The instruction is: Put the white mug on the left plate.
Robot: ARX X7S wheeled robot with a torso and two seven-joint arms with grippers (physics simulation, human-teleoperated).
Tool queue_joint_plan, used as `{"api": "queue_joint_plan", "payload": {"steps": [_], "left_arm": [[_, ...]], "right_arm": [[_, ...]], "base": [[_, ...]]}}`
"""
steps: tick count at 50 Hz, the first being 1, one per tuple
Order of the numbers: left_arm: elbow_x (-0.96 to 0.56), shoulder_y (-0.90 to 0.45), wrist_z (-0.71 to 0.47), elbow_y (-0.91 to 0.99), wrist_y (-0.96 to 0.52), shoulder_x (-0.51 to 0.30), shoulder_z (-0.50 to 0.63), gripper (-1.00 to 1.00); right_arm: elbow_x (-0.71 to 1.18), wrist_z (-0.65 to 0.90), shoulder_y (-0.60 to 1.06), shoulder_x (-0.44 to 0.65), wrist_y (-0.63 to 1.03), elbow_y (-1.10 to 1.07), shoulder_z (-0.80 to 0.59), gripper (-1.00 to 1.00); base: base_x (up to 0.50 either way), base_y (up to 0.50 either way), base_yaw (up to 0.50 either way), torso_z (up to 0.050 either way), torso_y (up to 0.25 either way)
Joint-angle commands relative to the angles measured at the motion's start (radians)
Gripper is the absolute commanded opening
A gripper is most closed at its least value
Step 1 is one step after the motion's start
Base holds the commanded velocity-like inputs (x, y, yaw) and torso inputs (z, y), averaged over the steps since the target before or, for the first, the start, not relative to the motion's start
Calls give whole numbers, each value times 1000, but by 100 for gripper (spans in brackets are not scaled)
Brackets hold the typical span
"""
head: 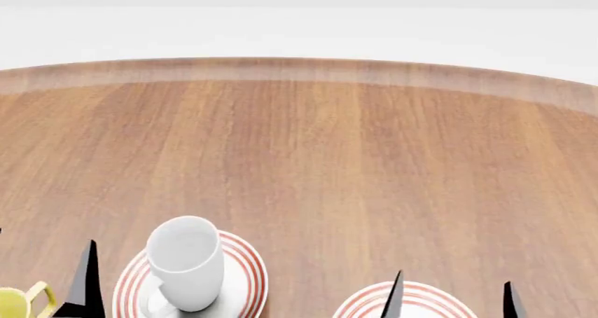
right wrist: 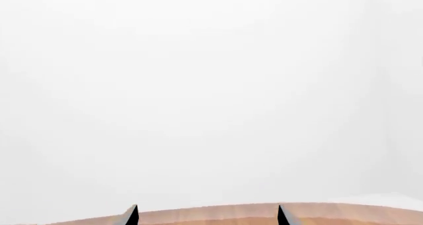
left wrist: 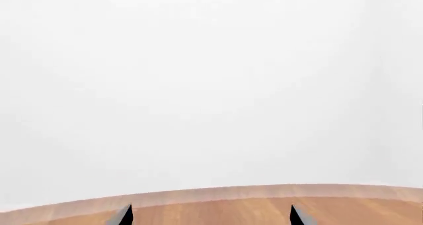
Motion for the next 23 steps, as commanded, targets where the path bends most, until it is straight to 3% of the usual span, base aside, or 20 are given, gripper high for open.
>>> {"api": "queue_joint_plan", "payload": {"steps": [1,14,23], "left_arm": [[35,100,-81,212,16,-58,-34,100],[54,109,-79,232,20,-56,-22,100],[69,51,-57,147,-3,-11,11,100]], "right_arm": [[-24,24,-55,17,-7,-114,6,100],[-30,29,-73,25,-13,-147,1,100],[-10,10,-25,15,-2,-83,-19,100]], "base": [[0,0,0,0,0],[0,0,0,0,0],[0,0,0,0,0]]}}
